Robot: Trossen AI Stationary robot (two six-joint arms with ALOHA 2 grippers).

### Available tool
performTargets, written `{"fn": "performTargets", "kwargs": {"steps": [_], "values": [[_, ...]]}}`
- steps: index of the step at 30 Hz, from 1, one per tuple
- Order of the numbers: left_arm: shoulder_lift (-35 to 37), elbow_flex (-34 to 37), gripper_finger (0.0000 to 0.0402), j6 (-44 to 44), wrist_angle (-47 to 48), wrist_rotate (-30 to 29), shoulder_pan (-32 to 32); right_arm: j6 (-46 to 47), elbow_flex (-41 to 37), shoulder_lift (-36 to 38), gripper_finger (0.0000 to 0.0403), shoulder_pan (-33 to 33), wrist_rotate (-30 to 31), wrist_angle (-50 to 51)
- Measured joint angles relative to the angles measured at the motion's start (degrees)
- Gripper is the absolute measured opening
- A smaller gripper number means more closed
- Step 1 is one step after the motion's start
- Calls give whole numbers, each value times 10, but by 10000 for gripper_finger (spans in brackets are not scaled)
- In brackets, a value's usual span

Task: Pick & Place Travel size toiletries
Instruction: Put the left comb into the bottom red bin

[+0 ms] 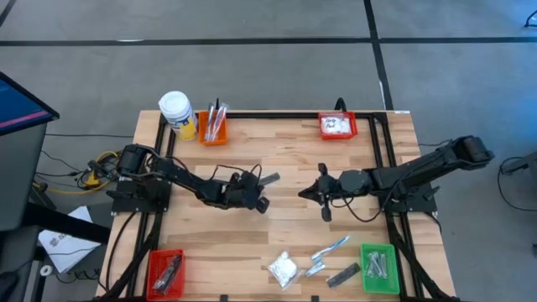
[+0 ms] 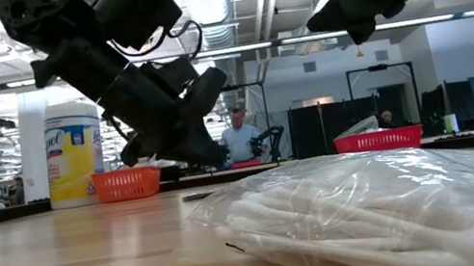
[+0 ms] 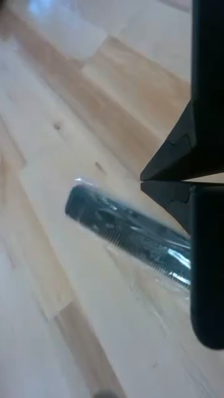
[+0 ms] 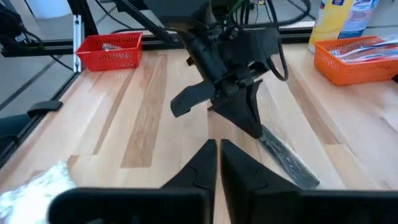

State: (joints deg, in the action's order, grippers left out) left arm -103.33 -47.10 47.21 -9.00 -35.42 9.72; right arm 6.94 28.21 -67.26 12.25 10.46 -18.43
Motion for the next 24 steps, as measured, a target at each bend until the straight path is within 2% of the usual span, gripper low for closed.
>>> {"fn": "performTargets", "kwargs": {"steps": [5,9,15,20,24], "values": [[0,3,0,-16,-8,6,-38,-14,-1,-33,63,0,0,-17],[0,3,0,-53,-26,49,-75,-11,-1,-71,96,-9,1,-50],[-1,3,0,-81,-29,74,-82,-5,0,-98,130,-16,1,-61],[-42,3,0,-83,-53,85,-84,-5,0,-97,155,-19,1,-65],[-85,0,0,-82,-112,99,-85,0,0,-93,172,-17,1,-66]]}}
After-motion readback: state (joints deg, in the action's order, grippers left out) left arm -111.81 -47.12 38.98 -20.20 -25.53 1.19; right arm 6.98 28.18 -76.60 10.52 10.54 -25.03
